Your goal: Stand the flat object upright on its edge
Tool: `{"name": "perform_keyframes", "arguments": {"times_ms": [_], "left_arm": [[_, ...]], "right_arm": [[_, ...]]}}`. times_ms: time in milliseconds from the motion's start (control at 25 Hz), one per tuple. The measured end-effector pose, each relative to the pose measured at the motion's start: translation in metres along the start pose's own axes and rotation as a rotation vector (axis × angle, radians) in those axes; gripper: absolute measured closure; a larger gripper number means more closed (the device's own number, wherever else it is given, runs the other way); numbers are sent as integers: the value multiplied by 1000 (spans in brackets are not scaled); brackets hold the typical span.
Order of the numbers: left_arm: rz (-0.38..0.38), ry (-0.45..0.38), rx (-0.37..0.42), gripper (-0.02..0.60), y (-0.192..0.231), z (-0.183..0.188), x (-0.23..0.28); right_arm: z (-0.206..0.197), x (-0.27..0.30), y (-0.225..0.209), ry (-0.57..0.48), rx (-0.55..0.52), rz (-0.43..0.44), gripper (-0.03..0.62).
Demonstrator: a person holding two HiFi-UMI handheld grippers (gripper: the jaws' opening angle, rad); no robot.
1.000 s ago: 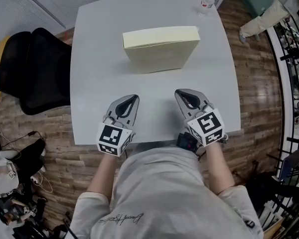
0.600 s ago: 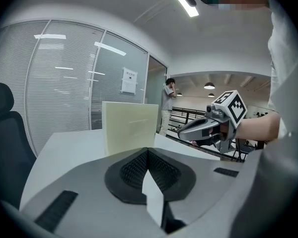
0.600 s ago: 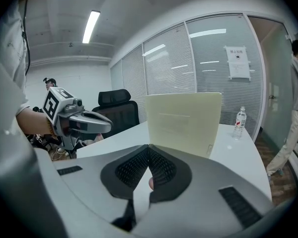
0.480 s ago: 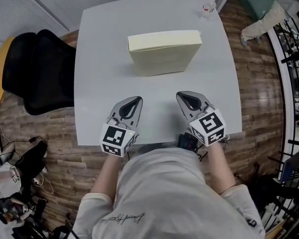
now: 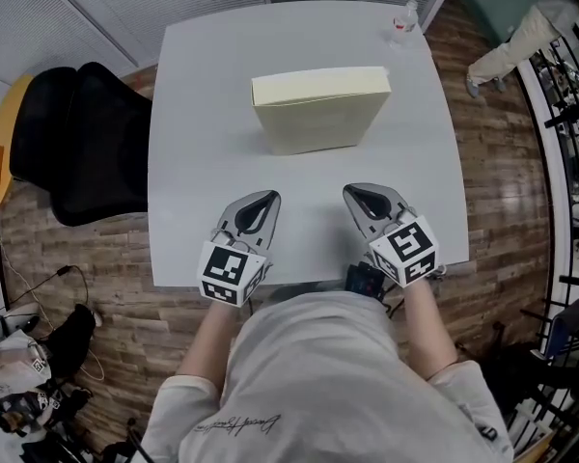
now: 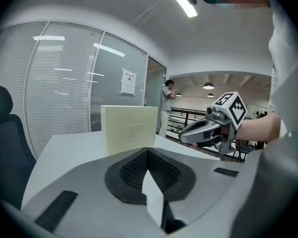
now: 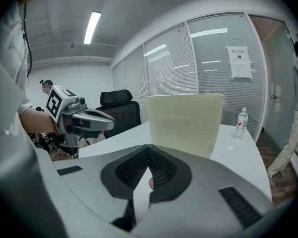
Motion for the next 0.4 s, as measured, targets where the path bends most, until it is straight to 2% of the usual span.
{"name": "perform_keyframes", "arguments": {"times_ms": [400], "left_arm": [[-1, 2, 4, 571, -2, 4, -9]], "right_arm": [[1, -6, 4, -8, 6, -4, 569]]}}
Point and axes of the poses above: the fingertips, and each gripper's own axes: x forward along the fingers, y to its left, z out of its top, the point moved 8 cm from there along -x, backward along the fingers, and after that the axes turned 6 degrees about x, right-handed, at the moved point
